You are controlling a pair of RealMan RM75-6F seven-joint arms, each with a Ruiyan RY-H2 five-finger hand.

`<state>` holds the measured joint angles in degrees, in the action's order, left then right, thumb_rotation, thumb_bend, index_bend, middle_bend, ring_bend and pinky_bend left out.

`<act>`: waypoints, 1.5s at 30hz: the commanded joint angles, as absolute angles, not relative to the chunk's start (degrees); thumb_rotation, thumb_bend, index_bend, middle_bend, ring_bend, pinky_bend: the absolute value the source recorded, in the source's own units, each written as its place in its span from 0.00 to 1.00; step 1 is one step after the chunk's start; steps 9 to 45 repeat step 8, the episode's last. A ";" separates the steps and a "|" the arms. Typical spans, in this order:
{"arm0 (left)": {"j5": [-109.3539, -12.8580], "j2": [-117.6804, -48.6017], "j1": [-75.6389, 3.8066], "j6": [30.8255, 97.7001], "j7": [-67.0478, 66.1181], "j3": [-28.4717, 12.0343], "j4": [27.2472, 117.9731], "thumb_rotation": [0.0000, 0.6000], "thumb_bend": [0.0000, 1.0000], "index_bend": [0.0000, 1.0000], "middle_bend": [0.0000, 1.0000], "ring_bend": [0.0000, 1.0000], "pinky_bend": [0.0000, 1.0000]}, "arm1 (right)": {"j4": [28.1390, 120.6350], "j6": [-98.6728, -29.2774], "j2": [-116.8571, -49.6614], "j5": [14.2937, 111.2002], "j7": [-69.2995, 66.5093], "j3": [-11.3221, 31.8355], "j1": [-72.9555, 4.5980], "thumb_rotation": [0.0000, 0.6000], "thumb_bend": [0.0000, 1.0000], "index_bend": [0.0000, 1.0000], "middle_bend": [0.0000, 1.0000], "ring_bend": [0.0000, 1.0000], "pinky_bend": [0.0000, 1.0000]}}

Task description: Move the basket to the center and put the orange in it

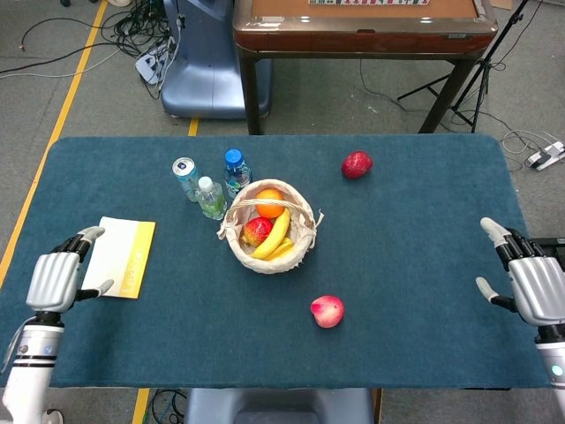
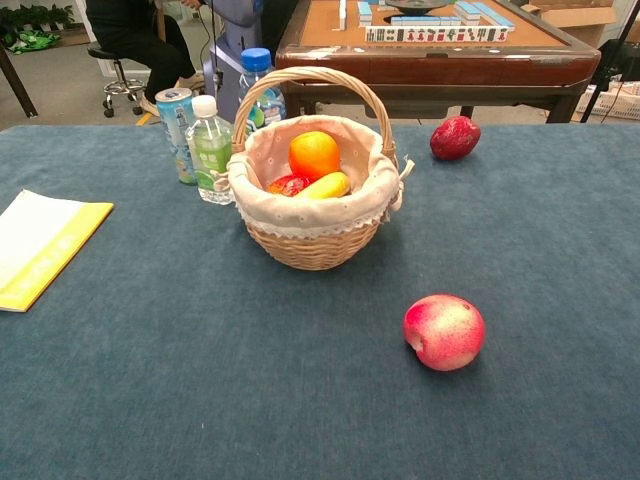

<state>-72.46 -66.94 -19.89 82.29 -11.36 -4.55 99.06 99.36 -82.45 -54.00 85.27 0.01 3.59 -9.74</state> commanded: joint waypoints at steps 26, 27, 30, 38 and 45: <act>-78.90 -66.94 -13.04 89.22 -10.39 -0.71 98.48 1.00 0.08 0.23 0.20 0.27 0.34 | 97.35 -85.64 -56.80 87.82 -0.74 0.84 -5.92 1.00 0.31 0.05 0.15 0.12 0.27; -78.90 -66.94 -13.04 89.22 -10.39 -0.71 98.48 1.00 0.08 0.23 0.20 0.27 0.34 | 97.35 -85.64 -56.80 87.82 -0.74 0.84 -5.92 1.00 0.31 0.05 0.15 0.12 0.27; -78.90 -66.94 -13.04 89.22 -10.39 -0.71 98.48 1.00 0.08 0.23 0.20 0.27 0.34 | 97.35 -85.64 -56.80 87.82 -0.74 0.84 -5.92 1.00 0.31 0.05 0.15 0.12 0.27; -78.90 -66.94 -13.04 89.22 -10.39 -0.71 98.48 1.00 0.08 0.23 0.20 0.27 0.34 | 97.35 -85.64 -56.80 87.82 -0.74 0.84 -5.92 1.00 0.31 0.05 0.15 0.12 0.27; -78.90 -66.94 -13.04 89.22 -10.39 -0.71 98.48 1.00 0.08 0.23 0.20 0.27 0.34 | 97.35 -85.64 -56.80 87.82 -0.74 0.84 -5.92 1.00 0.31 0.05 0.15 0.12 0.27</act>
